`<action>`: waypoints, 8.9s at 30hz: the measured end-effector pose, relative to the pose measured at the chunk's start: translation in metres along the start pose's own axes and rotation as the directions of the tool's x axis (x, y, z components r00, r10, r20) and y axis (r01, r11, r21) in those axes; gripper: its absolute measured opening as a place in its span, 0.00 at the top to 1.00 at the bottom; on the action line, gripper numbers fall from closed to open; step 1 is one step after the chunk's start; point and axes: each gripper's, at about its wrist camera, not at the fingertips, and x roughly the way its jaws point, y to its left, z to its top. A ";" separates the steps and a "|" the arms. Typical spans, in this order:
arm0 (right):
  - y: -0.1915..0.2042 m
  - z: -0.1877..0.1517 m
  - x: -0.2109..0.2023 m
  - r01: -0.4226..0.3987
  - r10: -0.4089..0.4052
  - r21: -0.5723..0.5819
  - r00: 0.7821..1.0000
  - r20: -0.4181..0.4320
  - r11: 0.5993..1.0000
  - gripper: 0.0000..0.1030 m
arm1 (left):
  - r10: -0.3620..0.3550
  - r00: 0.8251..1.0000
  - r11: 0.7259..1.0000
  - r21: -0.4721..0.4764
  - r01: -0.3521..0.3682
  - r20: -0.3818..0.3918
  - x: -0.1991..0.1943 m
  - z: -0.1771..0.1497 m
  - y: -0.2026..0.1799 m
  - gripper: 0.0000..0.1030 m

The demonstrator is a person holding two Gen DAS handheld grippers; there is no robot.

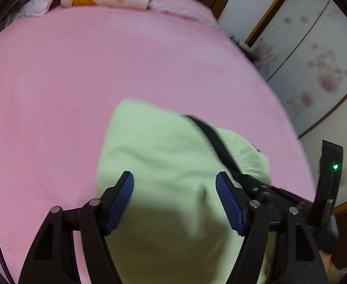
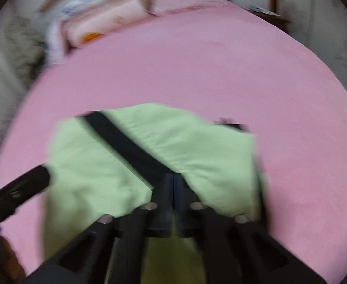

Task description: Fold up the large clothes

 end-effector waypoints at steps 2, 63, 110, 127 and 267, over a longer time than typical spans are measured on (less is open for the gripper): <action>-0.021 -0.011 0.011 -0.002 0.003 0.030 0.999 -0.041 1.000 1.00 | 0.011 1.000 1.000 0.027 -0.011 -0.005 0.010 -0.007 -0.001 0.39; -0.032 -0.124 -0.205 -0.090 0.085 0.041 0.991 0.103 0.995 0.27 | 0.136 0.990 0.990 0.029 -0.135 -0.040 -0.144 -0.087 -0.037 0.01; -0.001 -0.066 -0.071 -0.299 0.301 0.034 0.949 -0.090 0.954 0.88 | -0.142 0.970 0.980 -0.168 0.109 -0.196 -0.042 -0.050 0.037 0.57; 0.314 -0.026 -0.070 -0.469 0.468 0.003 0.882 -0.059 0.883 0.88 | -0.006 0.995 0.997 -0.080 -0.002 -0.103 -0.210 0.069 0.276 0.56; 0.211 -0.146 -0.375 -0.054 0.058 -0.084 0.997 0.051 0.995 0.48 | 0.288 0.957 0.951 0.117 -0.288 0.010 -0.398 -0.116 -0.046 0.01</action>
